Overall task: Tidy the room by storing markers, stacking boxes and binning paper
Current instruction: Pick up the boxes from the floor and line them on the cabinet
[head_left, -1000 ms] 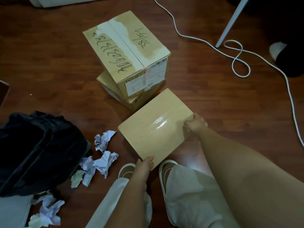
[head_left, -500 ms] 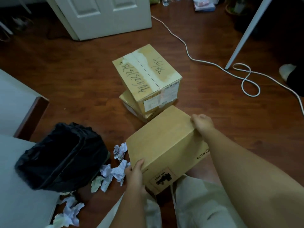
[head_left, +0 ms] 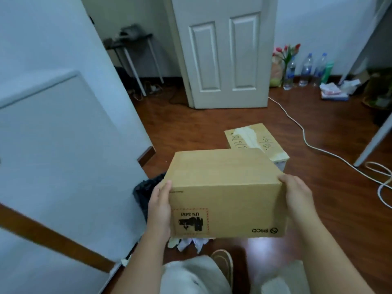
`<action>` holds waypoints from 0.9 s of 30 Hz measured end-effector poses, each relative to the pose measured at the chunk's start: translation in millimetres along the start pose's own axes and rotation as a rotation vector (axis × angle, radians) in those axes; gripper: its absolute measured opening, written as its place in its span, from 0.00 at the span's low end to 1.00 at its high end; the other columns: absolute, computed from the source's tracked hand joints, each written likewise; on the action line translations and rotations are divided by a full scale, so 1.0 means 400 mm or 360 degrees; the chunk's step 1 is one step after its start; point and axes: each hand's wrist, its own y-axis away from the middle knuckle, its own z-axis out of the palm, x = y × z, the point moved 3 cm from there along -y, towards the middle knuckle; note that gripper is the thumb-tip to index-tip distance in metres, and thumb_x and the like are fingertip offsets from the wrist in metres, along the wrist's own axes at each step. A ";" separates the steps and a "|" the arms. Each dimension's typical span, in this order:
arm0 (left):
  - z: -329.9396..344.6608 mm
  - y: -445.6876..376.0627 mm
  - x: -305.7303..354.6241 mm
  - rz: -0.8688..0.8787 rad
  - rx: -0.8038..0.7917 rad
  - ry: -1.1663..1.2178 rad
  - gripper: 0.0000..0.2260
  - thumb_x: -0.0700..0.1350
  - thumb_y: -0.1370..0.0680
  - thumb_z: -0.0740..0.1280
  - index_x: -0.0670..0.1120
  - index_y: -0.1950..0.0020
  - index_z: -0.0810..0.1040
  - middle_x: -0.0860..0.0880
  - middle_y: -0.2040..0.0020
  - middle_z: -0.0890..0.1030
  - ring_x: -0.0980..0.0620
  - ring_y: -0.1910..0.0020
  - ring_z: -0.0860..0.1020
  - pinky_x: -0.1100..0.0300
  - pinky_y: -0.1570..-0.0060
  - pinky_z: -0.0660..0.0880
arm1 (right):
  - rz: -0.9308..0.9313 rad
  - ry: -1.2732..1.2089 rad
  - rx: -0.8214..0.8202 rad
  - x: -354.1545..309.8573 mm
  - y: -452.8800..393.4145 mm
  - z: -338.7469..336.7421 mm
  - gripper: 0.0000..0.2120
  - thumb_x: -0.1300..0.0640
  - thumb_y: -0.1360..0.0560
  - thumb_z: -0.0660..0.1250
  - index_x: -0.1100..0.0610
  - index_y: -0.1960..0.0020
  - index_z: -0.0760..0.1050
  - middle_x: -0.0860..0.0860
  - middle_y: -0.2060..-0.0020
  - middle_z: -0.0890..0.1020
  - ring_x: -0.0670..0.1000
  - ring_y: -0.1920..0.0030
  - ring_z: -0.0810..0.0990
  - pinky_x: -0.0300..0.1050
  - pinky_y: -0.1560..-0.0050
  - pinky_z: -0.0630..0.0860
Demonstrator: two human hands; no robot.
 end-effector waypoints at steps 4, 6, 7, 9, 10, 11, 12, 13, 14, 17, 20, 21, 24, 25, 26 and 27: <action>-0.117 0.067 0.238 0.0347 0.0147 0.0107 0.10 0.54 0.20 0.62 0.49 0.48 0.76 0.48 0.54 0.81 0.48 0.56 0.80 0.52 0.59 0.76 | -0.0135 -0.0354 -0.0201 -0.142 0.157 0.115 0.06 0.51 0.26 0.65 0.54 0.56 0.77 0.51 0.62 0.77 0.52 0.62 0.73 0.45 0.60 0.67; -0.183 0.113 0.356 0.0547 0.0210 0.0164 0.13 0.53 0.20 0.62 0.44 0.47 0.74 0.49 0.57 0.79 0.48 0.57 0.78 0.55 0.62 0.73 | -0.0208 -0.0469 -0.0326 -0.229 0.241 0.173 0.04 0.54 0.23 0.63 0.53 0.52 0.75 0.50 0.64 0.74 0.49 0.65 0.71 0.42 0.65 0.66; -0.214 0.131 0.408 0.0630 0.0229 0.0179 0.13 0.53 0.20 0.62 0.44 0.45 0.74 0.50 0.58 0.78 0.49 0.57 0.77 0.56 0.62 0.73 | -0.0243 -0.0515 -0.0385 -0.273 0.275 0.197 0.04 0.54 0.22 0.63 0.53 0.51 0.74 0.49 0.64 0.74 0.48 0.65 0.71 0.42 0.66 0.66; -0.285 0.167 0.506 0.0780 0.0260 0.0238 0.10 0.53 0.19 0.61 0.46 0.50 0.73 0.51 0.59 0.78 0.51 0.59 0.77 0.57 0.63 0.73 | -0.0316 -0.0566 -0.0540 -0.353 0.341 0.259 0.05 0.52 0.22 0.63 0.53 0.51 0.75 0.47 0.61 0.76 0.47 0.61 0.74 0.44 0.64 0.68; -0.316 0.183 0.549 0.0835 0.0269 0.0263 0.09 0.53 0.19 0.61 0.48 0.52 0.74 0.51 0.59 0.78 0.51 0.59 0.77 0.57 0.62 0.73 | -0.0359 -0.0593 -0.0592 -0.390 0.370 0.287 0.05 0.51 0.22 0.63 0.51 0.51 0.76 0.46 0.58 0.78 0.46 0.58 0.75 0.43 0.62 0.70; -0.343 0.195 0.587 0.0887 0.0279 0.0276 0.08 0.53 0.19 0.61 0.50 0.52 0.75 0.51 0.58 0.79 0.51 0.58 0.78 0.56 0.61 0.75 | -0.0407 -0.0623 -0.0618 -0.423 0.393 0.311 0.05 0.51 0.23 0.63 0.50 0.51 0.76 0.45 0.57 0.78 0.45 0.57 0.76 0.42 0.60 0.70; -0.371 0.211 0.623 0.0936 0.0292 0.0291 0.07 0.53 0.19 0.62 0.51 0.50 0.76 0.51 0.55 0.80 0.51 0.56 0.79 0.55 0.60 0.76 | -0.0460 -0.0639 -0.0664 -0.453 0.413 0.340 0.05 0.51 0.23 0.63 0.49 0.51 0.76 0.44 0.57 0.79 0.44 0.57 0.76 0.41 0.60 0.70; -0.410 0.223 0.657 0.0989 0.0312 0.0302 0.08 0.53 0.20 0.62 0.51 0.47 0.77 0.51 0.53 0.81 0.52 0.55 0.80 0.55 0.59 0.78 | -0.0519 -0.0630 -0.0731 -0.484 0.436 0.376 0.06 0.50 0.22 0.63 0.49 0.49 0.76 0.44 0.57 0.79 0.44 0.57 0.75 0.41 0.60 0.69; -0.446 0.237 0.689 0.1038 0.0331 0.0313 0.09 0.53 0.20 0.63 0.51 0.45 0.78 0.51 0.52 0.82 0.53 0.55 0.82 0.55 0.59 0.79 | -0.0568 -0.0619 -0.0804 -0.516 0.464 0.412 0.07 0.50 0.22 0.62 0.49 0.47 0.76 0.44 0.56 0.78 0.44 0.56 0.75 0.41 0.60 0.69; -0.559 0.264 0.768 0.1174 0.0403 0.0309 0.07 0.52 0.22 0.67 0.53 0.45 0.79 0.53 0.53 0.84 0.57 0.57 0.83 0.56 0.59 0.81 | -0.0651 -0.0598 -0.0989 -0.587 0.539 0.518 0.09 0.48 0.23 0.62 0.46 0.45 0.75 0.43 0.50 0.79 0.44 0.51 0.76 0.42 0.58 0.69; -0.666 0.274 0.810 0.1245 0.0497 0.0379 0.04 0.49 0.24 0.70 0.53 0.49 0.79 0.53 0.54 0.83 0.56 0.58 0.83 0.56 0.59 0.80 | -0.0777 -0.0522 -0.1190 -0.621 0.608 0.610 0.11 0.44 0.23 0.62 0.43 0.43 0.75 0.42 0.46 0.78 0.43 0.47 0.75 0.43 0.54 0.70; -0.701 0.272 0.819 0.1257 0.0528 0.0409 0.05 0.49 0.24 0.70 0.53 0.50 0.79 0.53 0.54 0.83 0.55 0.57 0.83 0.56 0.59 0.80 | -0.0821 -0.0485 -0.1261 -0.627 0.632 0.639 0.15 0.43 0.24 0.62 0.44 0.40 0.75 0.42 0.44 0.78 0.44 0.45 0.75 0.44 0.51 0.71; -0.790 0.259 0.834 0.1259 0.0577 0.0404 0.14 0.53 0.30 0.73 0.52 0.47 0.77 0.52 0.51 0.83 0.53 0.54 0.82 0.55 0.59 0.80 | -0.0930 -0.0411 -0.1402 -0.640 0.691 0.715 0.25 0.41 0.26 0.63 0.47 0.31 0.71 0.44 0.40 0.79 0.45 0.43 0.77 0.46 0.48 0.73; -0.809 0.252 0.836 0.1252 0.0585 0.0361 0.19 0.54 0.32 0.74 0.52 0.45 0.76 0.51 0.50 0.83 0.53 0.53 0.82 0.56 0.61 0.80 | -0.0955 -0.0402 -0.1437 -0.639 0.702 0.735 0.26 0.41 0.26 0.63 0.47 0.30 0.70 0.44 0.40 0.78 0.44 0.43 0.77 0.44 0.49 0.73; -0.839 0.241 0.838 0.1250 0.0612 0.0307 0.21 0.54 0.34 0.74 0.52 0.43 0.75 0.51 0.48 0.83 0.52 0.52 0.82 0.56 0.61 0.80 | -0.0970 -0.0381 -0.1478 -0.638 0.717 0.758 0.26 0.41 0.26 0.64 0.46 0.29 0.69 0.44 0.39 0.78 0.45 0.42 0.76 0.44 0.48 0.73; -0.859 0.230 0.841 0.1248 0.0624 0.0266 0.24 0.54 0.35 0.75 0.52 0.42 0.75 0.51 0.47 0.83 0.51 0.50 0.83 0.55 0.60 0.81 | -0.0982 -0.0353 -0.1512 -0.636 0.722 0.779 0.28 0.40 0.28 0.64 0.44 0.29 0.69 0.44 0.38 0.78 0.46 0.40 0.76 0.47 0.44 0.74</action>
